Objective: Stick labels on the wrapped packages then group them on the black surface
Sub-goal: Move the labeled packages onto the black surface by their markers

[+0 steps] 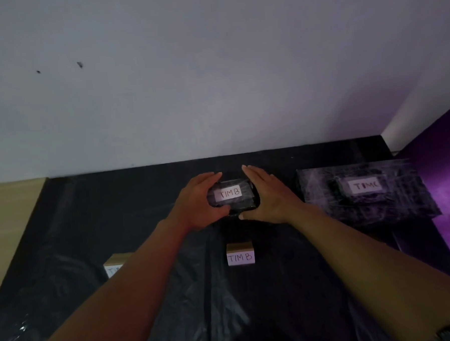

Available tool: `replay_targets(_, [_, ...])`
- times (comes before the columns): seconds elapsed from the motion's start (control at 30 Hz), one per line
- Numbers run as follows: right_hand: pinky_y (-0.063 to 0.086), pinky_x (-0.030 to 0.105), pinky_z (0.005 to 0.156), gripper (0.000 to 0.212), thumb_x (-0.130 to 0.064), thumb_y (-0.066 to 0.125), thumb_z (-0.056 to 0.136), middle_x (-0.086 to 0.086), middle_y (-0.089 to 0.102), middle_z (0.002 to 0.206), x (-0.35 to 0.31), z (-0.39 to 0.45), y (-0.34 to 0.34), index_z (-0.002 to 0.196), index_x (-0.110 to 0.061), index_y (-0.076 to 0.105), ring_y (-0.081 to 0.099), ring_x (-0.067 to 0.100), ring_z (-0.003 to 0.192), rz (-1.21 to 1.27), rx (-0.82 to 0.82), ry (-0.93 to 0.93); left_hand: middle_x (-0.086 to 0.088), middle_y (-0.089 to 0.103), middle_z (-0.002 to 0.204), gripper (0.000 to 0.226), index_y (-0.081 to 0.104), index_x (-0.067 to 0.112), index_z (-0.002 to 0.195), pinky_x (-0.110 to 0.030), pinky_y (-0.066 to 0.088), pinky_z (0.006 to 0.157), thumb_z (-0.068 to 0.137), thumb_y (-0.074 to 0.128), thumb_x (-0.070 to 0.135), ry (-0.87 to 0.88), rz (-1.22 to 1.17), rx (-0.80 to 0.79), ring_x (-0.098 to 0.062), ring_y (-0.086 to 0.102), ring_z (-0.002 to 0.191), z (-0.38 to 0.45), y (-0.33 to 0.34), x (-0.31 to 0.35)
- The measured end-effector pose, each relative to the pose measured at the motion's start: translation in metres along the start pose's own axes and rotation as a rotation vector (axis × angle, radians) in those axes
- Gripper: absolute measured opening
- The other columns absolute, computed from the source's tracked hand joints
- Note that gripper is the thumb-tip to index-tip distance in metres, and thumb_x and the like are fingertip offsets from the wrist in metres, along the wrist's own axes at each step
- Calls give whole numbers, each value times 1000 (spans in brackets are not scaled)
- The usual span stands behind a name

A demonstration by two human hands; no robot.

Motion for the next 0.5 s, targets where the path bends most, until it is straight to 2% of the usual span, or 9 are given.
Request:
replay_targets(0.1, [1, 47, 125, 106, -64, 67, 79, -6, 9, 166, -16, -7, -15, 159, -31, 6, 3, 12, 152, -73, 79, -68, -6, 53, 139, 80, 55, 19, 138, -41, 43, 107, 68, 61, 56, -4, 50, 105, -23, 50, 128, -5, -21, 3])
replay_targets(0.2, [2, 44, 125, 84, -50, 61, 89, -6, 19, 164, -38, -12, -29, 158, -28, 17, 8, 11, 152, -77, 179, -132, -7, 56, 136, 64, 60, 16, 132, -44, 48, 101, 76, 65, 45, 8, 127, 262, -25, 53, 125, -18, -48, 7])
replay_targets(0.27, [5, 42, 125, 73, -43, 56, 94, -5, 26, 161, -55, -12, -35, 157, -27, 23, 15, 12, 151, -71, 228, -161, -7, 54, 139, 59, 60, 16, 132, -44, 45, 103, 81, 63, 44, -14, 168, 366, -25, 51, 127, -32, -67, 9])
replay_targets(0.4, [19, 46, 122, 57, -36, 51, 96, -1, 44, 149, -99, -14, -41, 150, -20, 39, 36, 18, 140, -71, 320, -243, -8, 49, 143, 57, 57, 18, 134, -49, 44, 104, 85, 58, 46, -82, 232, 471, -27, 48, 131, -67, -99, 4])
replay_targets(0.5, [33, 49, 113, 54, -38, 48, 93, 2, 53, 139, -137, -16, -36, 143, -16, 49, 45, 22, 133, -107, 395, -300, -8, 48, 144, 56, 55, 19, 136, -49, 43, 103, 86, 61, 44, -127, 266, 520, -27, 47, 132, -99, -121, -6])
Point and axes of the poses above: each hand's wrist, its own z-axis towards the middle knuckle, its own y-axis out of the palm, x = y × z, the point moved 10 cm from there along z, towards the middle knuckle
